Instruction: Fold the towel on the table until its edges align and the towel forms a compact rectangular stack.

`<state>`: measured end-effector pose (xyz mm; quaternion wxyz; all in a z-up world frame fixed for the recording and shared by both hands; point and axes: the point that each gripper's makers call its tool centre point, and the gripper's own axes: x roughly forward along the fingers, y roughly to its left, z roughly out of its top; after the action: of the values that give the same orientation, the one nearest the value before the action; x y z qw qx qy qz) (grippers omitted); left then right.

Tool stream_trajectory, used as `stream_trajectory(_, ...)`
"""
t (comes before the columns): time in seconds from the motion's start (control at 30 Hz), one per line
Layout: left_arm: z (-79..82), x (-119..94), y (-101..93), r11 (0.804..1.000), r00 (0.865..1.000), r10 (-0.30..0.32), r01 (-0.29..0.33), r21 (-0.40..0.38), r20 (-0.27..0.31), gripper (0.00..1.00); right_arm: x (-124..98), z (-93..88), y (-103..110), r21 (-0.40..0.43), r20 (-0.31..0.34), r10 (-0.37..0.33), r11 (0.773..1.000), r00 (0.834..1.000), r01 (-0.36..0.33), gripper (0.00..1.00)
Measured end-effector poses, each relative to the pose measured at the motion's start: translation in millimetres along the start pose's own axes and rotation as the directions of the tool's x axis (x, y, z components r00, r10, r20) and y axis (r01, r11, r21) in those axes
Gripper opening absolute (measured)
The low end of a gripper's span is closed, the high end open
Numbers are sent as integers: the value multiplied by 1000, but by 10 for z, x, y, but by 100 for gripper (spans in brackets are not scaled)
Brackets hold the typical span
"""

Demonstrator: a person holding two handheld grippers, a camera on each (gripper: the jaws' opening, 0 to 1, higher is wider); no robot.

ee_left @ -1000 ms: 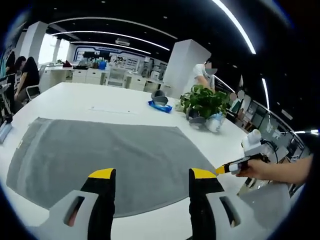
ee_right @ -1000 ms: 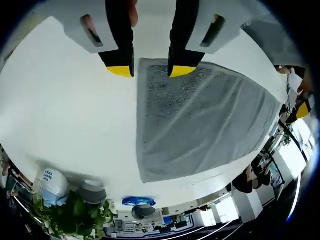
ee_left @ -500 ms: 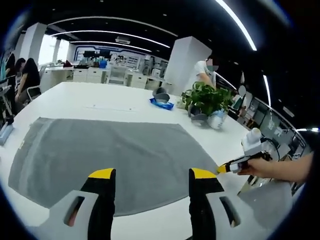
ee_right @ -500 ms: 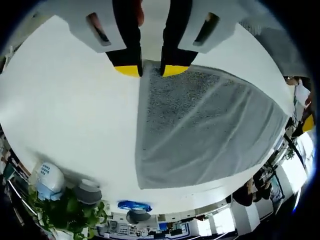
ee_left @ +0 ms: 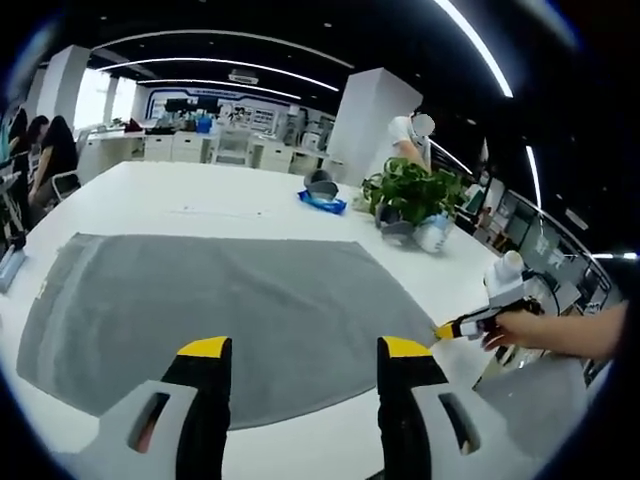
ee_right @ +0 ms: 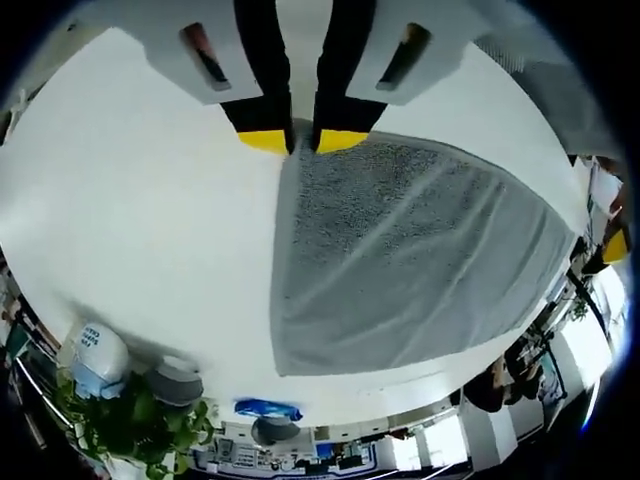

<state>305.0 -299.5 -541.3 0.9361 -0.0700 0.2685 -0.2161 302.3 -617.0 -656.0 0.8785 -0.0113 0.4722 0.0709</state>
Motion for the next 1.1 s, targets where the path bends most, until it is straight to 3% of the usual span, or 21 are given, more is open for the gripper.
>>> stream_trajectory(0.2,-79,32,-82,999,999,-24,25,26,-39,58,4,-30,-1,11,-30,20,1000,999,-20,2)
stream_trajectory(0.3,-138,49,-141,996,997,-30,36,86,-68,58,-17,-47,6,31,-45,31,999,999,-29,1)
stream_trajectory(0.53,-217,69,-284,993,992,-77,86,86,-102,55,-10,-87,-1,76,-65,40,996,997,-35,1)
stream_trajectory(0.8,-191,110,-532,980,980,-144,161,120,-141,48,-7,-103,-3,98,-80,51,994,995,-43,0)
stream_trajectory(0.93,-32,265,-645,973,974,-175,193,125,-141,48,-4,-107,3,95,-80,55,994,995,-48,1)
stream_trajectory(1.1,317,545,-831,960,967,-223,239,143,-120,48,1,-102,3,94,-84,56,994,995,-48,1)
